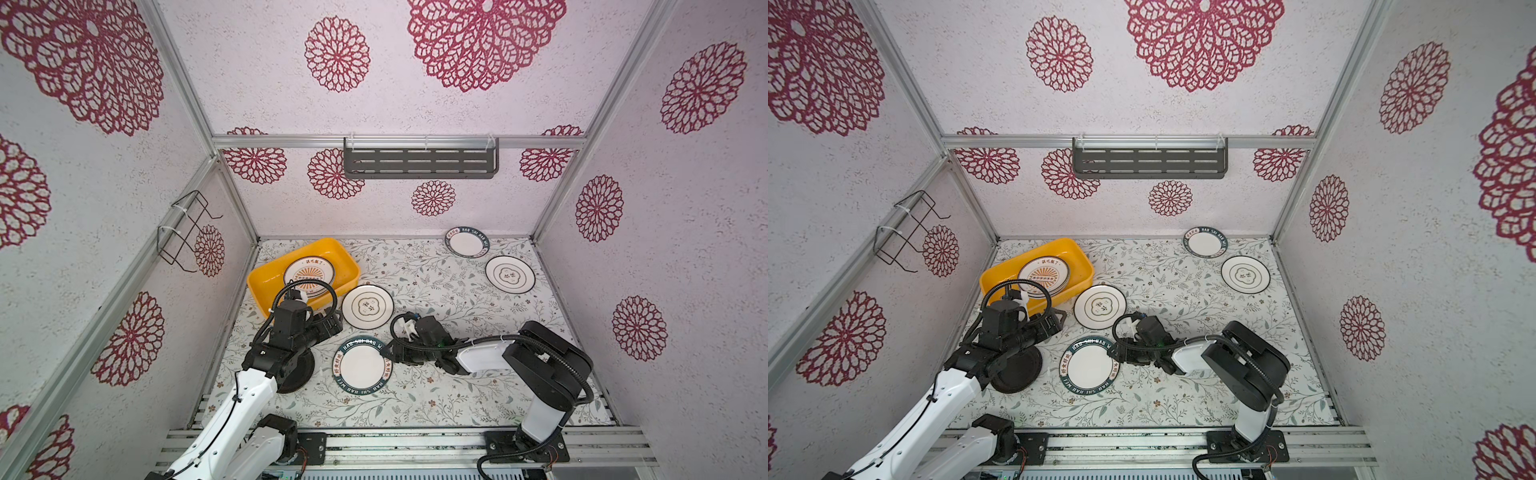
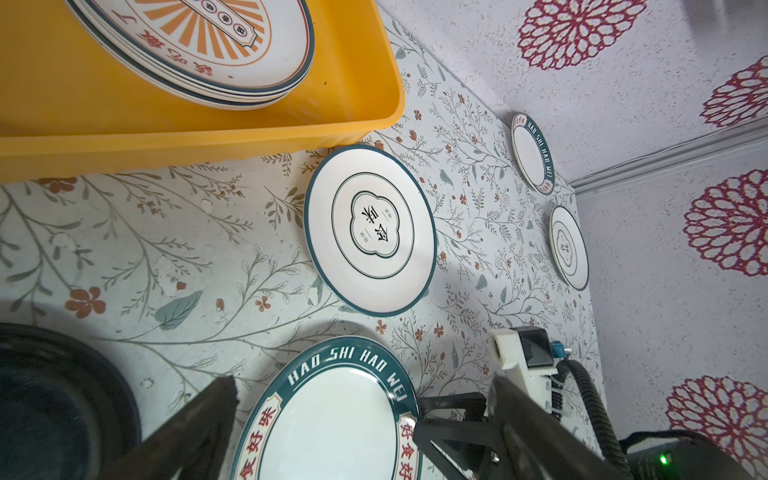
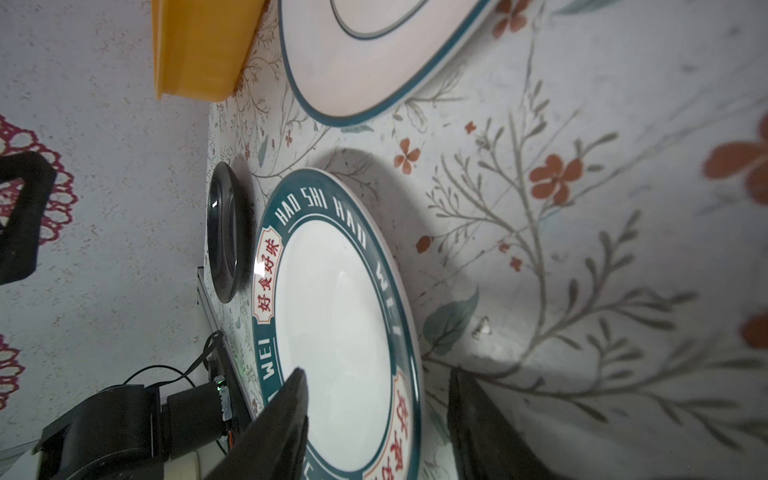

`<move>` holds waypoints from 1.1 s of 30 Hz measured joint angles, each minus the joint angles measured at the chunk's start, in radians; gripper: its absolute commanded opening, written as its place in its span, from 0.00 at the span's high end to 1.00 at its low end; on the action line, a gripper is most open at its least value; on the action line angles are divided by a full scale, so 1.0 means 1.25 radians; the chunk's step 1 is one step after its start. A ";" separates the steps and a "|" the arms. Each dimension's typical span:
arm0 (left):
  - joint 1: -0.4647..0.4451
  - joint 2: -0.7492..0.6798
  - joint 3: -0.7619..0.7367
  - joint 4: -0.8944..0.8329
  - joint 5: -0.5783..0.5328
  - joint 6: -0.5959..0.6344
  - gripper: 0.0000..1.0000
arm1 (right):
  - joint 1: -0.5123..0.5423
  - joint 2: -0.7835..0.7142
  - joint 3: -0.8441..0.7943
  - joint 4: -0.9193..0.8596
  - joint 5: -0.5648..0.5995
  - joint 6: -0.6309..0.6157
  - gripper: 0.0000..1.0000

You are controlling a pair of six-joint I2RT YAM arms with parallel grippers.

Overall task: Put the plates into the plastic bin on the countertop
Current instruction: 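Grip the green-rimmed plate's edge with the right gripper and tilt it up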

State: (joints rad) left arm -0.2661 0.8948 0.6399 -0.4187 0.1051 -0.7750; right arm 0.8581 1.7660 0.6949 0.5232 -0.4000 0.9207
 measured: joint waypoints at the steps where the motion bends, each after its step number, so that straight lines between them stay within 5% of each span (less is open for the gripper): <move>1: 0.000 0.000 0.000 -0.001 -0.004 0.000 0.03 | 0.000 0.005 0.003 0.001 -0.002 -0.001 0.56; 18: 0.000 -0.001 0.000 -0.017 -0.024 0.012 0.03 | 0.001 0.040 0.028 -0.005 -0.040 0.013 1.00; 33: 0.000 0.040 0.088 -0.063 -0.039 0.084 0.03 | -0.013 -0.074 0.029 -0.105 -0.017 0.002 1.00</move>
State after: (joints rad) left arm -0.2661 0.9451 0.7494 -0.4980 0.0563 -0.6701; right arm 0.8421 1.6737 0.7307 0.3916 -0.4217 0.9226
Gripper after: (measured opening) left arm 0.972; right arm 0.063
